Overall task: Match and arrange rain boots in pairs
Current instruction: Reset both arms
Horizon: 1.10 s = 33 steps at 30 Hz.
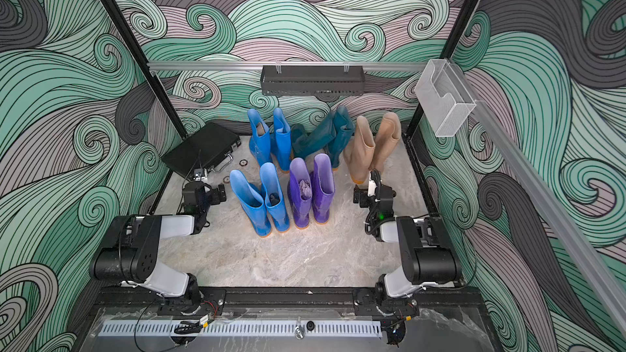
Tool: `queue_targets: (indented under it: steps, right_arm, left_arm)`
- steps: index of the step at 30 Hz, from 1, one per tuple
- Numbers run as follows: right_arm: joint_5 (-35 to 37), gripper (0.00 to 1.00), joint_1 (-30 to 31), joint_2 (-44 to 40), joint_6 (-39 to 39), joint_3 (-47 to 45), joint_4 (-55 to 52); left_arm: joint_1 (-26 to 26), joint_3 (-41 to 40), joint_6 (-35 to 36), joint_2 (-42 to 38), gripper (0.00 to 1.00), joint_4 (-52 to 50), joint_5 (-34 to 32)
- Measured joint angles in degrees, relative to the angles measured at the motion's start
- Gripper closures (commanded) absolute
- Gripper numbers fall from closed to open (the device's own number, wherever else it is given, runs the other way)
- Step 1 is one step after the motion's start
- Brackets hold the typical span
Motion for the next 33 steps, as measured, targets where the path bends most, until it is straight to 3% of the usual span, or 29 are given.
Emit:
queue_targets:
  steps: [33]
  right_arm:
    - [-1.0, 0.01, -0.4, 0.0, 0.6, 0.1, -0.2]
  left_arm:
    - [0.0, 0.0, 0.0, 0.0, 0.01, 0.0, 0.0]
